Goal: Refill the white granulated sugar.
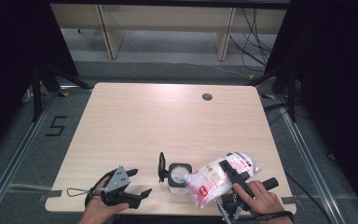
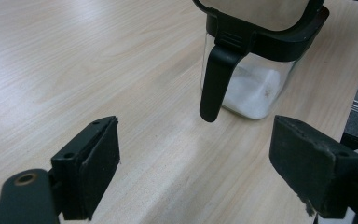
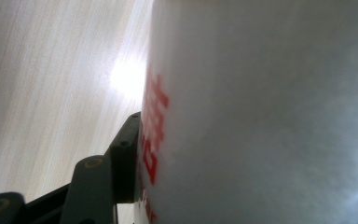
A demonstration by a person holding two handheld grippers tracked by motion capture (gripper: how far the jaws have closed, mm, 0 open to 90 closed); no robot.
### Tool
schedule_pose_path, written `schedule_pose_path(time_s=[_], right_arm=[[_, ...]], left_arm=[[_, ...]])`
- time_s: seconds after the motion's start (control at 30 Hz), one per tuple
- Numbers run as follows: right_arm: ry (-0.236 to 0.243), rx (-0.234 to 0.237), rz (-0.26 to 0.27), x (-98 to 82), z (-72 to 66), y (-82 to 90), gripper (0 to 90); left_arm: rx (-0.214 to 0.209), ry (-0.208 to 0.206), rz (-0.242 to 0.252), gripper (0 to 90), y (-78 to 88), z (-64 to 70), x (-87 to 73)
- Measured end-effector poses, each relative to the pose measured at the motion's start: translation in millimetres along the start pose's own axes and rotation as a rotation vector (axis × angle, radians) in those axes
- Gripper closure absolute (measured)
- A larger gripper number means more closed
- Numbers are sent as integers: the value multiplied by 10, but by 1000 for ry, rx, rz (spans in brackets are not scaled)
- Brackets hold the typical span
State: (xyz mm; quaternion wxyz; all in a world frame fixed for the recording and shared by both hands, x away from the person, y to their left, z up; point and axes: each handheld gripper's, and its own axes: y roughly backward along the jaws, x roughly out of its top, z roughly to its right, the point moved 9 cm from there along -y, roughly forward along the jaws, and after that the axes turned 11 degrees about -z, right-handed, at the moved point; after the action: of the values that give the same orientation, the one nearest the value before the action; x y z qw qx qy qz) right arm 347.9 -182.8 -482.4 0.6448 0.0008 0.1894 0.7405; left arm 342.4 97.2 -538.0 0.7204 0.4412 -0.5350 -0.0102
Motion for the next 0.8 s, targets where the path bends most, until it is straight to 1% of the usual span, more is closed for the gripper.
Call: schedule_pose_path(time_s=[0.23,0.33,0.4,0.47,0.57,0.6,0.63,0.67,0.8], right_arm=[[-2,-3,-4,-4,2,4,435],[6,-8,-4,-6,11,6,435],[15,-31,0,0,28,6,435],[21,-31,-1,0,36,11,436],[15,-35,-4,-3,42,12,436],[24,-40,-2,-3,44,11,436],[27,-33,1,-2,39,8,436],[40,-51,7,5,62,7,436],[40,-49,6,4,67,6,436]], left_arm=[[0,1,-1,158,-1,0,-1],[-1,2,0,158,-2,2,-1],[-1,3,0,158,-3,2,-2],[-1,4,-1,158,-4,1,-2],[-3,7,6,158,-5,8,5],[-3,7,5,158,-4,8,4],[-1,2,-1,158,-1,1,-1],[0,2,-1,158,0,0,-1],[0,1,-1,158,0,-1,-1]])
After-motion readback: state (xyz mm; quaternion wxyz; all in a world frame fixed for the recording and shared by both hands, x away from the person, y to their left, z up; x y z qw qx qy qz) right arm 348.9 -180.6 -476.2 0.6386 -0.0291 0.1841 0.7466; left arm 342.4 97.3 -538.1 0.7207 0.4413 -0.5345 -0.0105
